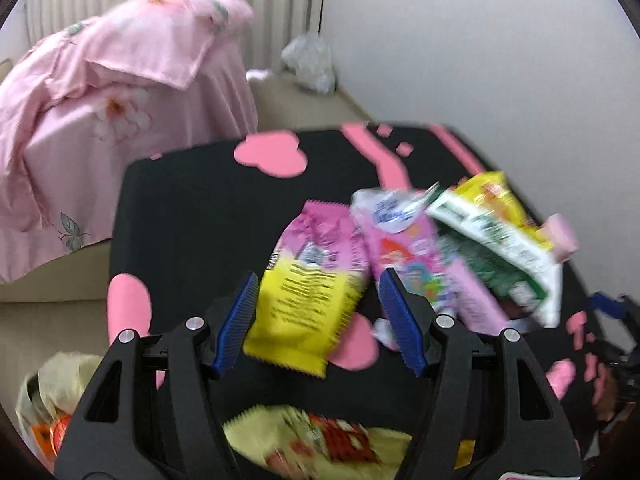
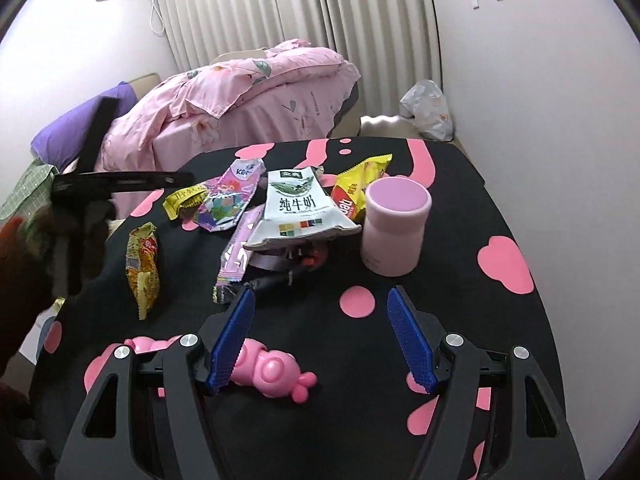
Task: Collect trash
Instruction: 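Grasp the yellow-and-pink snack packet with the left gripper while the right returns to the table, then grasp the pink Kleenex tissue packet with the right gripper while the left holds its packet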
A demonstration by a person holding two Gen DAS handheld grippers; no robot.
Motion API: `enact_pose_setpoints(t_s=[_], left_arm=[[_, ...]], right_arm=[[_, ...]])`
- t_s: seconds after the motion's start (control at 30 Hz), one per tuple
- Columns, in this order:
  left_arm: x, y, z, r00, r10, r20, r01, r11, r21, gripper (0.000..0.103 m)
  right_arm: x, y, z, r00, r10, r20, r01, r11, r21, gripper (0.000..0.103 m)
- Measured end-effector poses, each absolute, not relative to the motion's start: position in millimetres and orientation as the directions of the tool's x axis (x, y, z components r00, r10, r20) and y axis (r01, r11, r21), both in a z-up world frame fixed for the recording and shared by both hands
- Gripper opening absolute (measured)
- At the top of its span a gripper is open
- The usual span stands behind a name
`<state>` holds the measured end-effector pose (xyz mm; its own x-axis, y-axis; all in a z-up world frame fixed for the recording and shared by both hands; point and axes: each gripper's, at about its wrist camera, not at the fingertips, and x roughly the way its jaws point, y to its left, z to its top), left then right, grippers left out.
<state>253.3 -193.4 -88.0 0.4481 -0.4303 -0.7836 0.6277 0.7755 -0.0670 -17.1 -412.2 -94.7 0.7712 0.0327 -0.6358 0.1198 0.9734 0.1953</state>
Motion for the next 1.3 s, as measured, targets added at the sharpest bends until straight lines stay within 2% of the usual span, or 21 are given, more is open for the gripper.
enact_pose_setpoints(t_s=[0.07,0.1,0.17,0.3,0.6,0.7,0.97,1.17,1.3], left_arm=[[262.6,-195.7,-98.9,0.427,-0.387,-0.817,0.603,0.795,-0.061,0.055],[263.4,-194.2,-101.1,0.414,-0.386,-0.824,0.594,0.801,-0.077,0.048],[258.8,-187.0,-102.1,0.394,-0.417,-0.819,0.575,0.807,-0.134,0.047],[236.2,-176.9,-90.0,0.433,-0.439,-0.788,0.586,0.801,-0.125,0.041],[191.6,-112.4,-45.5,0.532,-0.488,-0.692,0.469,0.85,-0.239,0.041],[171.4,-87.9,-47.3,0.528,-0.492,-0.692,0.43,0.858,-0.282,0.043],[128.4,-50.3,-70.7,0.535,-0.414,-0.736,0.366,0.899,-0.24,0.045],[115.8,-42.4,-87.1,0.496,-0.425,-0.757,0.39,0.888,-0.243,0.047],[114.3,-31.4,-88.7,0.499,-0.435,-0.749,0.385,0.886,-0.258,0.049]], right_arm=[[-17.5,-412.3,-96.1,0.768,0.028,-0.64,0.115,0.977,0.181,0.066],[-17.4,-412.1,-97.0,0.766,0.028,-0.643,0.113,0.978,0.178,0.066],[-15.8,-412.3,-100.6,0.759,0.047,-0.649,0.101,0.977,0.19,0.066],[-9.1,-411.0,-107.0,0.746,0.087,-0.66,0.086,0.971,0.225,0.066],[-4.3,-386.6,-97.9,0.752,0.109,-0.651,0.019,0.982,0.187,0.066],[-2.0,-379.9,-94.9,0.75,0.129,-0.649,0.0,0.981,0.195,0.066],[18.3,-351.3,-77.4,0.744,0.154,-0.65,-0.086,0.987,0.136,0.066],[77.7,-328.9,-72.2,0.697,0.209,-0.686,-0.148,0.978,0.148,0.066],[135.3,-315.8,-85.3,0.624,0.23,-0.747,-0.165,0.973,0.162,0.066]])
